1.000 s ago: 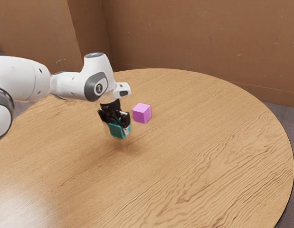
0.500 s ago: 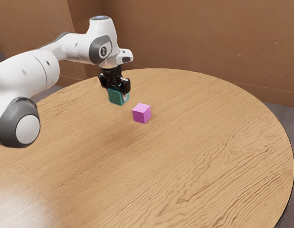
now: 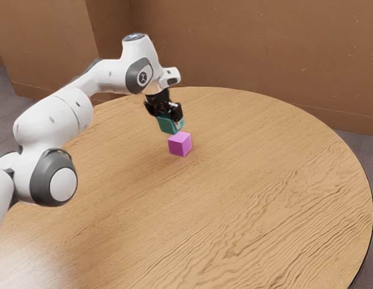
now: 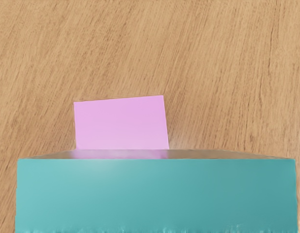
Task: Pick up the blue block with one arm, and put the blue block on the pink block with one arm
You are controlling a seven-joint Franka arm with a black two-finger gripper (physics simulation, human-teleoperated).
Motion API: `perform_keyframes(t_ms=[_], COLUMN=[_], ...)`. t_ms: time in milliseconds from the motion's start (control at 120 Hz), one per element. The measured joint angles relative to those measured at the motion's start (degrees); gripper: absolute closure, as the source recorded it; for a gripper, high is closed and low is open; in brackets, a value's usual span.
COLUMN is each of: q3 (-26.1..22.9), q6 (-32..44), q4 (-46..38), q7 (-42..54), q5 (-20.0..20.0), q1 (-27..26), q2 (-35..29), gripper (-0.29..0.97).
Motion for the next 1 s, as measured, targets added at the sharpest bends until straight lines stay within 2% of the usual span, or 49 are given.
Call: perform_keyframes(t_ms=[183, 567, 775, 1000], q3=[-1.20, -4.16, -4.24, -4.24], q6=[3.85, 11.90, 13.57, 14.19], q4=[0.63, 0.57, 0.39, 0.37], q7=[0.82, 2.18, 3.01, 3.71], q5=[-0.32, -0.79, -2.19, -3.11], q1=[1.98, 2.69, 2.98, 3.17], q2=[3.45, 5.38, 5.77, 5.76], gripper=[0.35, 0.34, 0.14, 0.05])
